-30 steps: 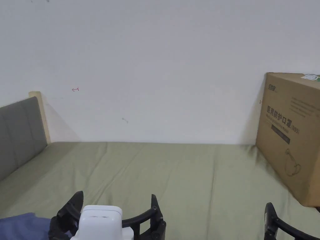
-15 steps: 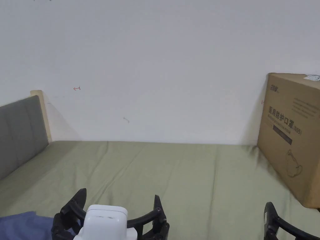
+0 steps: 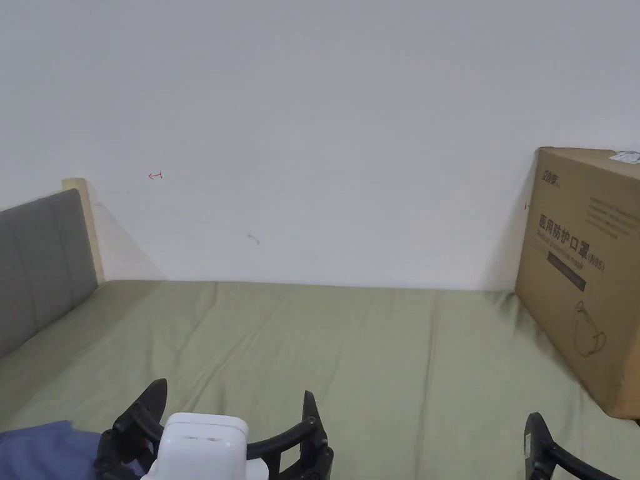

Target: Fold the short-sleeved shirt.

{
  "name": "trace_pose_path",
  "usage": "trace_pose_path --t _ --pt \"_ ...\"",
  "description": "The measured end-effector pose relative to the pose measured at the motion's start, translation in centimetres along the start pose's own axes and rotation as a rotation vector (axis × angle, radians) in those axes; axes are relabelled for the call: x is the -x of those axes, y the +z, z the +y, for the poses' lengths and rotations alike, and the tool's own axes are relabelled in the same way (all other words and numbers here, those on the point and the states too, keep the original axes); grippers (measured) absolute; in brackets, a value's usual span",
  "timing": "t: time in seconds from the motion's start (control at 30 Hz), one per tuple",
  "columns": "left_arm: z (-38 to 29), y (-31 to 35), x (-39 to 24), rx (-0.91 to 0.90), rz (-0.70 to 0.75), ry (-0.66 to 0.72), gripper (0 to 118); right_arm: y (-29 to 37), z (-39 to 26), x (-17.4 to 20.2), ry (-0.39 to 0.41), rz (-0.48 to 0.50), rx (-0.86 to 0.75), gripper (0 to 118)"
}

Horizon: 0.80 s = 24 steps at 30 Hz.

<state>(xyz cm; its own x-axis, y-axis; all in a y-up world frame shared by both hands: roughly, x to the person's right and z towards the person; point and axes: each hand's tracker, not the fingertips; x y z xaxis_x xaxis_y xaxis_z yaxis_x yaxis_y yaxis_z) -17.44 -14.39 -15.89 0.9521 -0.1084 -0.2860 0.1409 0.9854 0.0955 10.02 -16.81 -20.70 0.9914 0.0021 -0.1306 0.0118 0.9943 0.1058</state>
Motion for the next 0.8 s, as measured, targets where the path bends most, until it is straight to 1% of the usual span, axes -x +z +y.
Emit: trace_pose_path --t 0.13,0.17,0.2,0.23,0.27,0.3,0.33,0.37,0.4,0.43,0.47,0.5,0.57,0.7,0.77,0.8 --pt "0.2 -0.1 0.1 0.017 0.006 0.006 112 0.0 0.1 -0.1 -0.006 -0.005 -0.003 117" --pt "0.2 -0.2 0.2 0.023 0.002 0.010 110 0.0 0.1 -0.1 -0.006 -0.005 -0.002 116" --pt "0.1 -0.3 0.3 0.034 -0.002 0.021 104 0.0 0.1 -0.1 -0.004 -0.005 0.000 115" --pt "0.1 -0.3 0.4 0.036 -0.009 0.032 86 0.0 0.1 -0.1 -0.003 -0.003 0.001 104" --pt "0.0 -0.3 0.5 0.039 -0.010 0.040 62 0.1 0.1 -0.1 -0.001 0.000 -0.004 86" --pt "0.1 -0.4 0.5 0.066 0.003 0.044 31 0.2 0.1 0.0 0.006 -0.001 -0.013 57" --pt "0.2 -0.6 0.5 0.073 -0.001 0.039 0 0.3 0.2 0.0 0.022 -0.014 -0.016 19" --pt "0.1 -1.1 0.4 0.098 0.000 0.026 0 0.0 0.2 0.1 0.041 -0.030 -0.002 13" --pt "0.0 -1.2 0.2 0.119 0.025 0.002 0 -0.2 0.2 0.1 0.044 -0.036 0.011 12" --pt "-0.1 -1.2 0.1 0.106 0.014 0.013 0 -0.3 0.2 -0.2 0.029 -0.025 0.017 2" --pt "-0.1 -1.1 0.4 0.113 -0.026 0.030 0 -0.3 0.1 -0.7 -0.011 0.025 0.032 1" --pt "0.0 -1.1 0.5 0.118 -0.043 0.036 0 -0.2 0.3 -0.9 -0.022 0.006 0.027 1" --pt "0.1 -1.0 0.3 0.119 -0.027 0.017 0 -0.2 0.4 -1.3 -0.026 0.010 0.034 0" --pt "0.2 -0.8 1.3 0.120 -0.011 -0.012 0 -1.0 0.3 -1.1 -0.002 0.029 0.068 0" --pt "0.3 -0.4 2.8 0.136 0.003 -0.004 0 -1.5 0.1 -0.3 -0.022 0.061 0.082 0" --pt "0.1 -0.1 4.1 0.158 0.036 -0.004 0 -1.9 -0.1 0.6 -0.036 0.089 0.095 0"
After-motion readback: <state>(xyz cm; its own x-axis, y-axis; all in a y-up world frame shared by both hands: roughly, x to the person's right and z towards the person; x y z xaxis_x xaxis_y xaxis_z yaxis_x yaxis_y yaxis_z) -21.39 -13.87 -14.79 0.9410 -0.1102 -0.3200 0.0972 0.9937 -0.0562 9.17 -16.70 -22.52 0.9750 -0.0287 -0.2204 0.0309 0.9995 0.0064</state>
